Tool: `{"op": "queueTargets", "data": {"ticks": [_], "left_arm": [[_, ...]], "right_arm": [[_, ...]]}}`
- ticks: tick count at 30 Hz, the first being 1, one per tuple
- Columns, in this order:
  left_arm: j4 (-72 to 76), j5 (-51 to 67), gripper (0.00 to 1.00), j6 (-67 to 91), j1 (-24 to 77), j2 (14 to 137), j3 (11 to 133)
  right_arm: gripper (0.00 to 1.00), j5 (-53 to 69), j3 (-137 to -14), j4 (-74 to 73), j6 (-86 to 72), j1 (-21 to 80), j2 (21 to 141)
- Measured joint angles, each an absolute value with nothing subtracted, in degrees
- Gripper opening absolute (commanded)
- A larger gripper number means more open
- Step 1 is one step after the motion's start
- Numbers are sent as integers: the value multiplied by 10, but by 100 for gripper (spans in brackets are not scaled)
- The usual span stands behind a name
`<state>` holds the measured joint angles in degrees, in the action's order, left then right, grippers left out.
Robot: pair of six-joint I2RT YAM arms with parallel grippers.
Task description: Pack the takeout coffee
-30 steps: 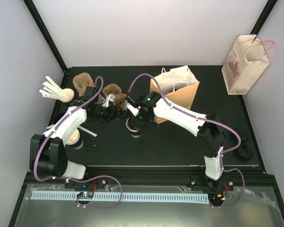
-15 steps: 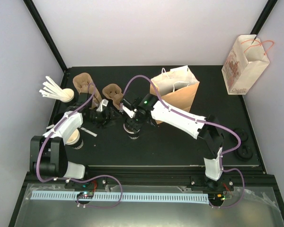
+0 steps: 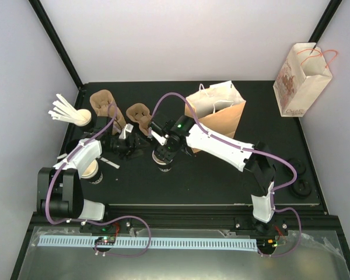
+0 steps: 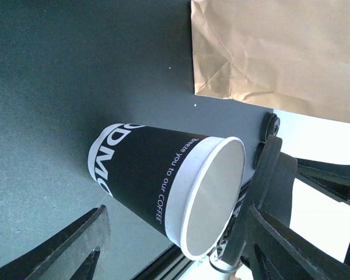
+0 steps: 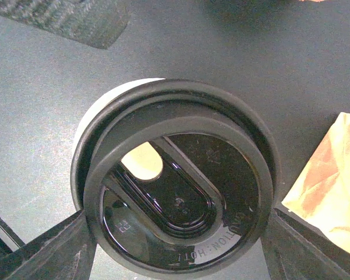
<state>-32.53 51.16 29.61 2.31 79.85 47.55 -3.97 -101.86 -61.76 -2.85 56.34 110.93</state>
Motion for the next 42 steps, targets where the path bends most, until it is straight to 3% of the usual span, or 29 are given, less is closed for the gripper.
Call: {"op": "queueTargets", "data": {"ticks": [15, 25, 32, 42], "left_arm": [[-314, 550, 66, 296, 22, 821, 462], [-283, 587, 51, 305, 23, 844, 443], [-273, 608, 49, 304, 23, 868, 440], [-260, 635, 52, 292, 22, 888, 440]], "right_arm": [[78, -29, -1026, -617, -26, 570, 1135], [81, -31, -1035, -618, -29, 575, 1147], [83, -31, -1043, -618, -31, 575, 1154], [80, -31, -1053, -622, -34, 575, 1162]]}}
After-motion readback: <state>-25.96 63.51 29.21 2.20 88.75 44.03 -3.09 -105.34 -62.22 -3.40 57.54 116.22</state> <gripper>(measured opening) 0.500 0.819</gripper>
